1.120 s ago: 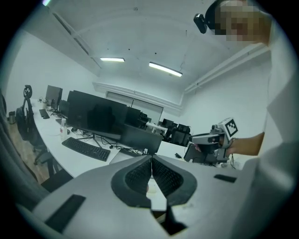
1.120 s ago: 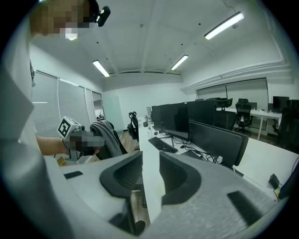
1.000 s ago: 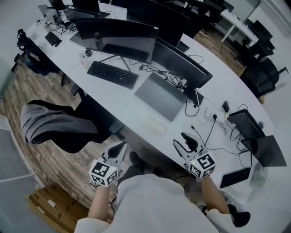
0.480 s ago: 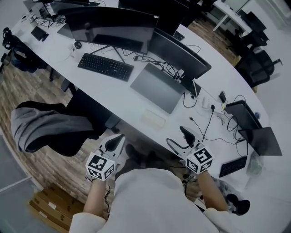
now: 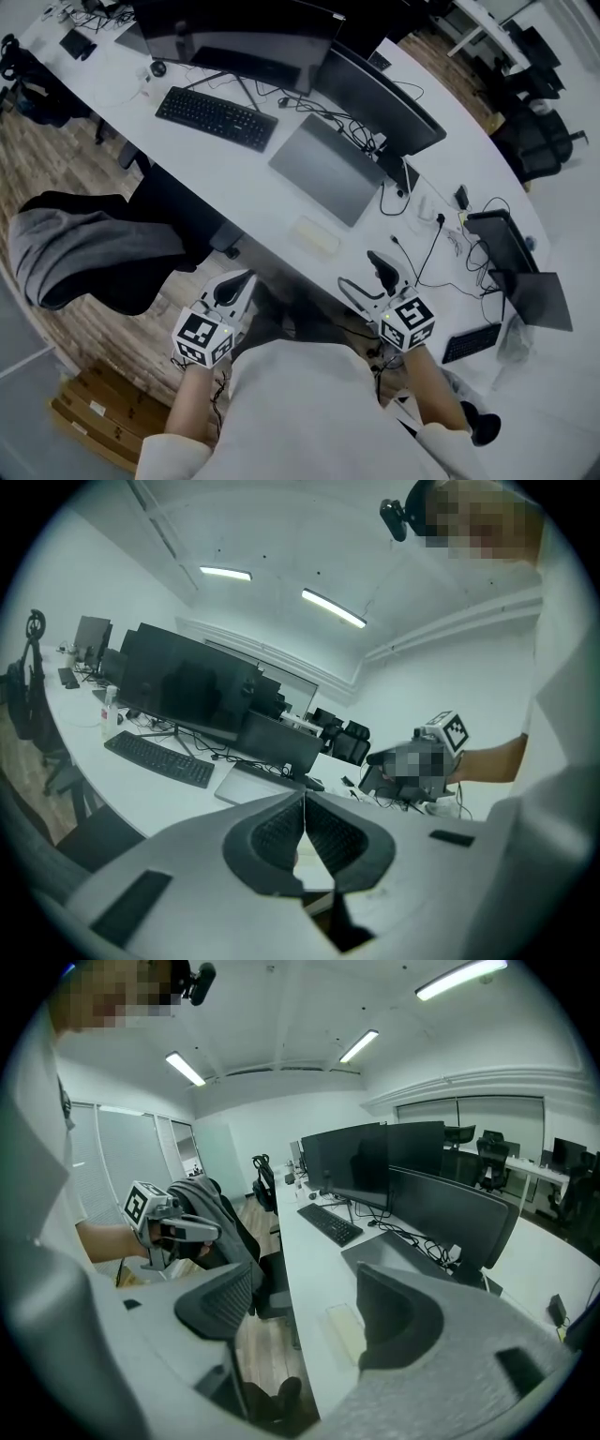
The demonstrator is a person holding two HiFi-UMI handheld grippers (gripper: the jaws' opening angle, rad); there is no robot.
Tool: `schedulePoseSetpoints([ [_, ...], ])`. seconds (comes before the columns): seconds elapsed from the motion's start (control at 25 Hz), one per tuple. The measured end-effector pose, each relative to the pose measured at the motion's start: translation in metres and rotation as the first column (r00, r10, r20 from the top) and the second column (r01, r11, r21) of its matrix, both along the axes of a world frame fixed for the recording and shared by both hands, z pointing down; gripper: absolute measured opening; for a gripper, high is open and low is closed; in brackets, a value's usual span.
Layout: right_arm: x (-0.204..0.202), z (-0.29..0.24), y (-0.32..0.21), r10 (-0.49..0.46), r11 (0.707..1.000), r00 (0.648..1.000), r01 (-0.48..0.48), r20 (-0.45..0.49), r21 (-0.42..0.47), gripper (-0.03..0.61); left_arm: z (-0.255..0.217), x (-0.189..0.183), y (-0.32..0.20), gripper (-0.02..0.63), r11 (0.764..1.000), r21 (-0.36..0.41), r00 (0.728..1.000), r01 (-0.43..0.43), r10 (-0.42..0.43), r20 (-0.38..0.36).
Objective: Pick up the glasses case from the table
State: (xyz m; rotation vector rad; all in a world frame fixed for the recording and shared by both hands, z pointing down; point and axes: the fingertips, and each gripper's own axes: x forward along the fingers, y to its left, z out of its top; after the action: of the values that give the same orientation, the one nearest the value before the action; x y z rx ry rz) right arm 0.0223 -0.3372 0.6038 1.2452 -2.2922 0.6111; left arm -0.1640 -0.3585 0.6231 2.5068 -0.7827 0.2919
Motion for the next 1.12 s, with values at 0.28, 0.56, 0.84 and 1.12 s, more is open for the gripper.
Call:
schedulePoseSetpoints([
  [0.28, 0.007, 0.017, -0.015, -0.070, 0.997, 0.997, 0.068, -0.035, -0.037, 0.353, 0.013, 0.018, -0.005, 0.009, 0.999, -0.026, 1.000, 0.017, -0.017, 0.007],
  [0.56, 0.019, 0.036, -0.026, -0.118, 0.990, 0.992, 0.114, -0.046, -0.078, 0.353, 0.022, 0.035, -0.008, 0.009, 0.998, -0.042, 0.998, 0.055, -0.054, 0.013],
  [0.84, 0.021, 0.076, -0.032, -0.208, 0.971, 0.972, 0.193, -0.104, -0.140, 0.354, 0.043, 0.040, -0.009, 0.009, 0.993, -0.061, 0.994, 0.097, -0.094, 0.046],
  [1.12, 0.015, 0.119, -0.046, -0.274, 0.947, 0.956, 0.248, -0.108, -0.205, 0.357, 0.058, 0.036, -0.016, 0.009, 0.986, -0.091, 0.988, 0.142, -0.136, 0.072],
])
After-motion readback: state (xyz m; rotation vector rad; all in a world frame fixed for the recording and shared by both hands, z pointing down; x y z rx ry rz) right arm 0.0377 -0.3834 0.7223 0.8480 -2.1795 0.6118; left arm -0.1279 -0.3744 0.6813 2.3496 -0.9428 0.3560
